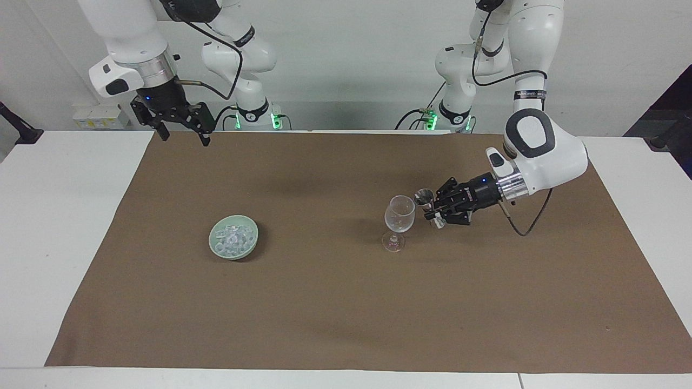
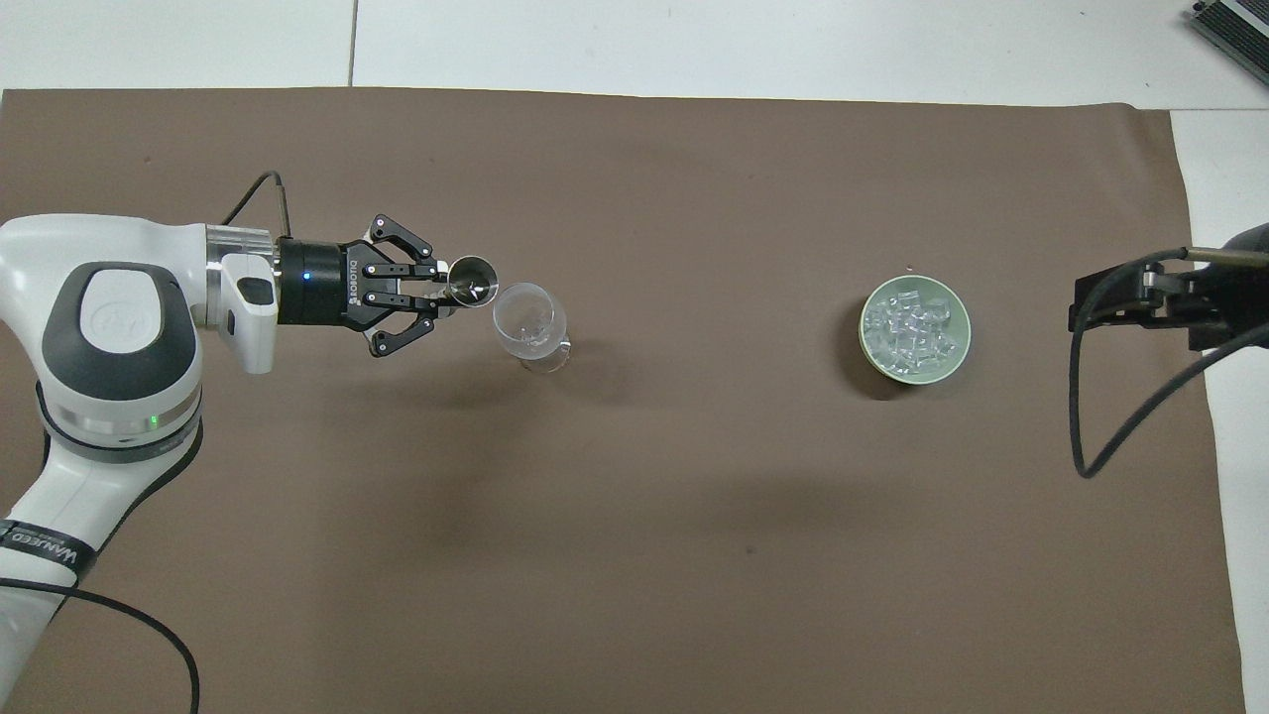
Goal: Pour wine and add ice with both arms
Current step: 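Tilt the metal cup over the clear cup with the left gripper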
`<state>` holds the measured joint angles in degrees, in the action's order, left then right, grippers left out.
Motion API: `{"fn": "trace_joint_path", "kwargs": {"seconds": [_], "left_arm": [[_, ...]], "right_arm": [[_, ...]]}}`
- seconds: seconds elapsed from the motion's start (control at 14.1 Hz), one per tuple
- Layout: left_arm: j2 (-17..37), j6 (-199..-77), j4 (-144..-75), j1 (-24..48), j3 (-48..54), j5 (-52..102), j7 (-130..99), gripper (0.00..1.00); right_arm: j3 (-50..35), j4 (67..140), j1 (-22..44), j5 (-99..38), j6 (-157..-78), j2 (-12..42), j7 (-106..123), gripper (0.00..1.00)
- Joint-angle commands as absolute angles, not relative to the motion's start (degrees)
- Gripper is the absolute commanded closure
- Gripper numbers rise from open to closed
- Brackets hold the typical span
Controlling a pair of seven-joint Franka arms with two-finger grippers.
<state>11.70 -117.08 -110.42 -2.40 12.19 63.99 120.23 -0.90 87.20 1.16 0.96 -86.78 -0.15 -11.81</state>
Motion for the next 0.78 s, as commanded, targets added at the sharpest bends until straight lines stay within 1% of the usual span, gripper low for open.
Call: {"fn": "trace_joint_path", "kwargs": {"seconds": [0.0, 0.71], "left_arm": [[9.58, -119.87, -111.8, -0.09, 10.99, 61.1, 117.51, 1.0], [8.27, -121.64, -111.8, 0.97, 10.99, 56.96, 114.0, 1.0]], "right_arm": [[-0.79, 87.19, 0.7, 0.0, -86.4, -0.35, -10.72, 0.0], [-0.79, 87.19, 0.7, 0.0, -86.4, -0.35, -10.72, 0.0]]}}
